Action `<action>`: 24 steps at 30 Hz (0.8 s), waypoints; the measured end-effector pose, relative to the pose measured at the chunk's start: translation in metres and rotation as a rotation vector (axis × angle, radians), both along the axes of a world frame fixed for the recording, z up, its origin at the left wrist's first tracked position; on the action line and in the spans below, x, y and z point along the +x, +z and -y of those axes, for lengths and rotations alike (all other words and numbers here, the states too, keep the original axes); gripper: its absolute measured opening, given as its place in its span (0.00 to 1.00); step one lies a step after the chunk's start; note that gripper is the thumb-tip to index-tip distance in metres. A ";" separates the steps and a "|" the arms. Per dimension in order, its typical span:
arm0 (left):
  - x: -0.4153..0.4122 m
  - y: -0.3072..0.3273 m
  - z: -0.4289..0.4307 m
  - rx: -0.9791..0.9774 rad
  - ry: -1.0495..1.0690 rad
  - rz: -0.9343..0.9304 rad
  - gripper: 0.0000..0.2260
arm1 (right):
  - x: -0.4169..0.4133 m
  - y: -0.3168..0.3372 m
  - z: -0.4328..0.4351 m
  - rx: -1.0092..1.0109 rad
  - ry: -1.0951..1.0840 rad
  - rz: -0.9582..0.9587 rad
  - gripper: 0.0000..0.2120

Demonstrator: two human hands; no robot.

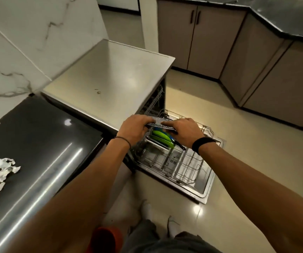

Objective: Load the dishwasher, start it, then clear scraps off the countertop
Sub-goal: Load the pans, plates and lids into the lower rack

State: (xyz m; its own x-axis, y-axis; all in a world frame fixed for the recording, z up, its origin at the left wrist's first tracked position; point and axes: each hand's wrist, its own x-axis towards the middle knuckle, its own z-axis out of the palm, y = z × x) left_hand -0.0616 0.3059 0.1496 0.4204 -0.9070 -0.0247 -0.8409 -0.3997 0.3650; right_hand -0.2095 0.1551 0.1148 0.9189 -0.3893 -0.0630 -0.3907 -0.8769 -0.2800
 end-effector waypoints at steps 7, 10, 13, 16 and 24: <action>0.025 -0.063 0.020 0.090 -0.096 -0.122 0.17 | 0.008 -0.041 -0.005 0.073 -0.137 -0.127 0.24; 0.039 -0.098 0.023 0.126 -0.114 -0.162 0.16 | 0.021 -0.067 -0.014 0.115 -0.181 -0.173 0.21; 0.050 -0.135 0.027 0.171 -0.146 -0.197 0.14 | 0.029 -0.100 -0.025 0.196 -0.246 -0.192 0.18; 0.060 -0.174 0.033 0.204 -0.181 -0.188 0.12 | 0.034 -0.140 -0.032 0.264 -0.305 -0.227 0.17; 0.085 -0.307 0.035 0.148 -0.091 -0.121 0.19 | 0.067 -0.263 -0.029 0.302 -0.304 -0.210 0.18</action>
